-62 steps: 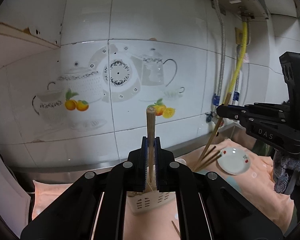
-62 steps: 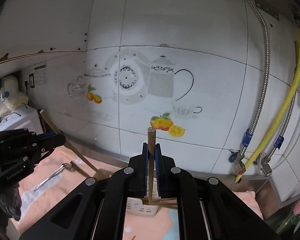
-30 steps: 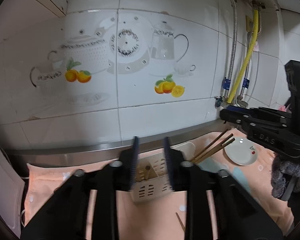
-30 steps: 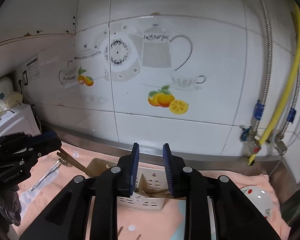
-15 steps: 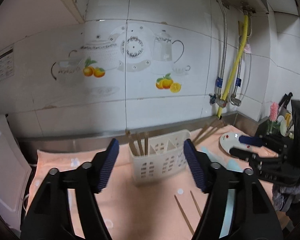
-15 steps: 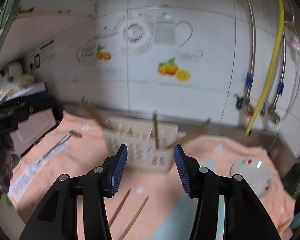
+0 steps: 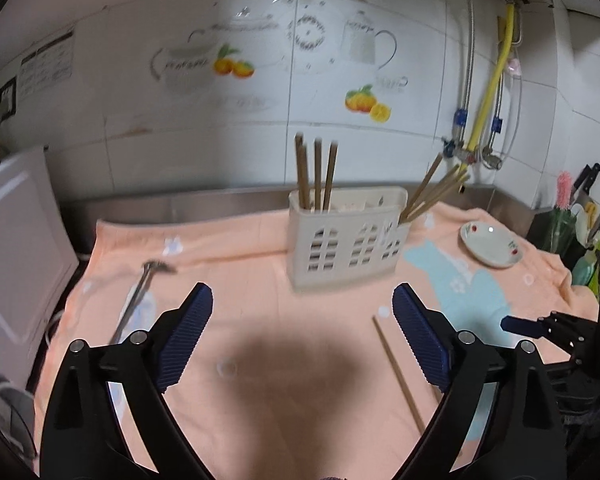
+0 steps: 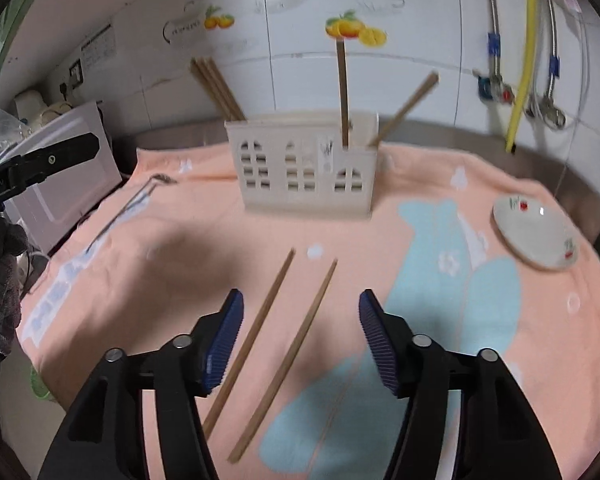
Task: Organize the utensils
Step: 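Move both open tools back down over the last two chopsticks on the towel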
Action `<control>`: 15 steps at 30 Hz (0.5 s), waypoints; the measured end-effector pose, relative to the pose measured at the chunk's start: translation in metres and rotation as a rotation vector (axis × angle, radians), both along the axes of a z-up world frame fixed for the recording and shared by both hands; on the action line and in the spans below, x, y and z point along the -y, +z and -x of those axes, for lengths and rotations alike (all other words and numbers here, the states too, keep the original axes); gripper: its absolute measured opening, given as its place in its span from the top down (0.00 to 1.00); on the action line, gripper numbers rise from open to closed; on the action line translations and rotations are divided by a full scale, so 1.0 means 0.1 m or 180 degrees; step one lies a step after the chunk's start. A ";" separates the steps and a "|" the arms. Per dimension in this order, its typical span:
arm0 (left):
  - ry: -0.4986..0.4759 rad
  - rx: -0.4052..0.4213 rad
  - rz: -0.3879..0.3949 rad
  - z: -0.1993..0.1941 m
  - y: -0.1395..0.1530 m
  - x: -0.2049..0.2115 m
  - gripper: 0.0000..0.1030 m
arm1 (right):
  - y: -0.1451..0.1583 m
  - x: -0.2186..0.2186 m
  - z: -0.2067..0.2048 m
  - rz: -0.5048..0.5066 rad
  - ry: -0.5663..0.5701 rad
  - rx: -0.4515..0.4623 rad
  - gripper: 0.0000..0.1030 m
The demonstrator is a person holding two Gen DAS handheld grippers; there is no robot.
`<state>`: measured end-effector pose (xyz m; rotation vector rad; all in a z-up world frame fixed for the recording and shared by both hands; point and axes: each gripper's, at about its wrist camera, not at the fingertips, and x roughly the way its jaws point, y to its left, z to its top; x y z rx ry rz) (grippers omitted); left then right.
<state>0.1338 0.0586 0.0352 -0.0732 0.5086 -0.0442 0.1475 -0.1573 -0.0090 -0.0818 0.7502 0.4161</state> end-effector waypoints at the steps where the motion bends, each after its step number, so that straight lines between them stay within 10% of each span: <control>1: 0.0016 -0.0031 0.0030 0.03 -0.06 -0.02 0.10 | -0.05 -0.01 0.04 -0.0004 0.0012 -0.0035 0.36; 15: 0.0324 -0.0371 0.0214 0.28 -0.65 -0.24 0.07 | -0.53 -0.09 0.34 0.0043 -0.0114 -0.0215 0.12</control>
